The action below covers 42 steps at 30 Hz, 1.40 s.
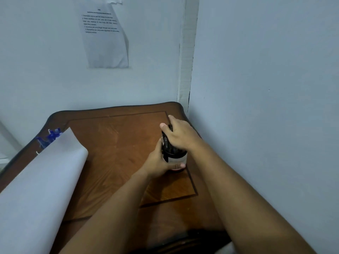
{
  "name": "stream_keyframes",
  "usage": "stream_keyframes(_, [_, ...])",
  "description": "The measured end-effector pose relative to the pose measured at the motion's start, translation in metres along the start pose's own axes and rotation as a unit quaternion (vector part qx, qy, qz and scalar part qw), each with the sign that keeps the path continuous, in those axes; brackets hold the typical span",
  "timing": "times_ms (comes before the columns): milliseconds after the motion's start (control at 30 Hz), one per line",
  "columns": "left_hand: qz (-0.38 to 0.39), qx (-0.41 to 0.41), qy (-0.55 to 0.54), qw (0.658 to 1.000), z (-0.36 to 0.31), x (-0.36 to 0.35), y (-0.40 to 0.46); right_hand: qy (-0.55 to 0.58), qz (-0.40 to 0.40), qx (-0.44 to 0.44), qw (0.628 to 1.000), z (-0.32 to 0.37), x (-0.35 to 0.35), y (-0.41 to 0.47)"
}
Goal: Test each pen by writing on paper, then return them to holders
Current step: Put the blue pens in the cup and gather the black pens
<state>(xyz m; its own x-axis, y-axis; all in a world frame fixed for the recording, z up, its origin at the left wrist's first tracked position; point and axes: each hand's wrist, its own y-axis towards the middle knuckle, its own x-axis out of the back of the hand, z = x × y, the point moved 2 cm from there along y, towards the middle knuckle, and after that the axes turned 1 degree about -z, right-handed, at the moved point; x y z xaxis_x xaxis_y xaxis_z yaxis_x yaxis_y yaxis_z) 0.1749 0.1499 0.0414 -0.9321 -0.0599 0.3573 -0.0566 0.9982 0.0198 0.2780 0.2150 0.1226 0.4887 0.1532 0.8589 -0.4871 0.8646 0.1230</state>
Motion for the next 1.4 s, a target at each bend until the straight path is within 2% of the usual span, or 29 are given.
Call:
stream_keyframes(133, [-0.061, 0.002, 0.019, 0.998, 0.002, -0.002, 0.009, 0.056, 0.064, 0.069, 0.994, -0.018, 0.009, -0.004])
stream_keyframes(233, [-0.064, 0.005, 0.042, 0.997, -0.003, -0.004, 0.010, 0.089, 0.057, 0.025, 0.994, -0.028, 0.019, 0.004])
stream_keyframes(300, [-0.069, 0.004, 0.042, 0.997, -0.002, -0.005, 0.011, 0.046, 0.022, 0.008, 0.999, -0.018, 0.021, 0.009])
stream_keyframes(400, [-0.081, -0.005, 0.038, 0.996, 0.000, -0.004, 0.011, -0.094, 0.082, 0.039, 0.991, 0.004, 0.009, 0.005])
stream_keyframes(467, [-0.085, -0.006, 0.046, 0.995, 0.002, -0.004, 0.009, -0.143, 0.110, 0.063, 0.982, 0.001, 0.002, -0.001])
stream_keyframes(567, [-0.086, -0.006, 0.055, 0.995, 0.002, -0.007, 0.008, -0.081, 0.125, 0.077, 0.986, -0.015, 0.012, -0.003])
stream_keyframes(667, [-0.086, -0.005, 0.047, 0.995, 0.000, -0.008, 0.008, -0.042, 0.103, 0.035, 0.993, -0.016, 0.015, 0.001])
stream_keyframes(767, [-0.090, -0.002, 0.046, 0.995, 0.000, -0.007, 0.007, -0.088, 0.100, 0.009, 0.991, -0.004, 0.008, 0.005])
stream_keyframes(867, [-0.089, 0.003, 0.054, 0.995, 0.004, -0.006, 0.007, -0.123, 0.121, 0.071, 0.982, -0.013, 0.006, 0.003])
stream_keyframes(967, [-0.087, 0.006, 0.061, 0.994, 0.004, -0.006, 0.007, -0.034, 0.109, 0.088, 0.990, -0.029, 0.009, 0.004])
stream_keyframes(1033, [-0.081, 0.011, 0.059, 0.995, 0.002, -0.006, 0.007, 0.073, 0.075, 0.074, 0.992, -0.031, 0.011, 0.008])
stream_keyframes(1067, [-0.079, 0.014, 0.058, 0.995, 0.002, -0.006, 0.008, 0.091, 0.054, 0.075, 0.992, -0.028, 0.011, 0.008])
stream_keyframes(1133, [-0.078, 0.020, 0.057, 0.995, 0.003, -0.007, 0.008, 0.013, 0.044, 0.090, 0.995, -0.021, 0.008, 0.006])
stream_keyframes(1200, [-0.079, 0.027, 0.062, 0.995, 0.003, -0.006, 0.008, -0.061, 0.074, 0.089, 0.991, -0.023, 0.003, 0.008])
stream_keyframes(1233, [-0.072, 0.032, 0.065, 0.995, 0.002, -0.005, 0.007, -0.050, 0.084, 0.082, 0.992, -0.025, 0.002, 0.009])
stream_keyframes(1300, [-0.035, 0.050, 0.072, 0.996, 0.000, 0.002, 0.007, 0.093, 0.057, 0.055, 0.993, -0.029, 0.006, 0.009])
stream_keyframes(1400, [-0.001, 0.088, 0.137, 0.987, -0.002, 0.029, 0.006, 0.338, -0.076, -0.033, 0.937, -0.038, 0.018, 0.006])
